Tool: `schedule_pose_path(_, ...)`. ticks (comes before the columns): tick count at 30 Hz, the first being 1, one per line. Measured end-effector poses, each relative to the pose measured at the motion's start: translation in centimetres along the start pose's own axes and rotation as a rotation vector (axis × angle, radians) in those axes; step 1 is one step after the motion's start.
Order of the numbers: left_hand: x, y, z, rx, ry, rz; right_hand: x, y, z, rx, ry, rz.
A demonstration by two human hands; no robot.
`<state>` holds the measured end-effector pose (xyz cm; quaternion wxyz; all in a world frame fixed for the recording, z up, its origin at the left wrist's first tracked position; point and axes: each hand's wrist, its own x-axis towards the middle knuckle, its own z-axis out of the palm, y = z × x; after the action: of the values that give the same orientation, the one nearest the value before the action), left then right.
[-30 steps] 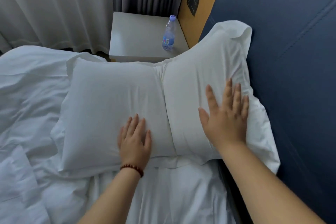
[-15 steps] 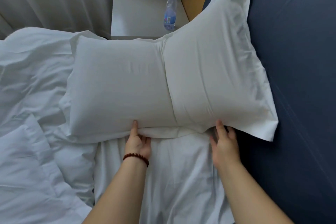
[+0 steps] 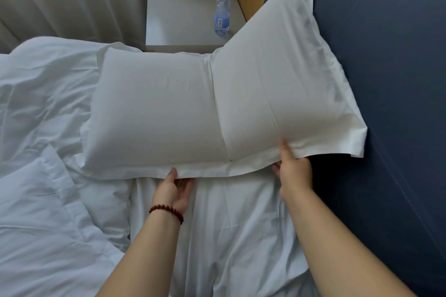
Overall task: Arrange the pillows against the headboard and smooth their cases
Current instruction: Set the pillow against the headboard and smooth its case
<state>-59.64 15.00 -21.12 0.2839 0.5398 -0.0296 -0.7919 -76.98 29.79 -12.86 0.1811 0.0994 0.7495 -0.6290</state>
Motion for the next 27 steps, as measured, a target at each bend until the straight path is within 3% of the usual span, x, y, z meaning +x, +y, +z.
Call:
schedule_pose_path(5,-1.3,0.8,0.5,0.188,0.071,0.002,0.2,0.3,-1.2,-0.069,0.137,-0.044)
schedule_pose_path(9,-3.9,2.0,1.1,0.536,-0.031,0.098,-1.5,1.9,0.5,-0.215,-0.165,0.078)
schedule_pose_path(12,-5.0,2.6,2.8,0.755,-0.164,0.404,-3.7,2.8,3.0,-0.459,-0.359,-0.219)
schedule_pose_path(16,-3.4,5.0,5.6,1.136,-0.302,1.015,-3.1,0.5,7.9,-0.593,-0.376,-0.824)
schedule_pose_path(18,-1.6,7.2,8.1,1.354,-0.285,1.339,-1.2,-1.1,11.6,-0.737,-0.367,-1.081)
schedule_pose_path(20,0.7,10.0,11.3,1.616,-0.195,1.485,0.6,-3.4,15.4,-1.001,-0.414,-1.127)
schedule_pose_path(24,6.2,15.6,16.8,2.158,-0.032,1.311,5.3,-6.6,21.2,-1.553,-0.388,-1.053)
schedule_pose_path(27,9.2,16.0,18.0,2.254,-0.045,1.259,8.4,-5.7,22.5,-1.616,-0.379,-1.006)
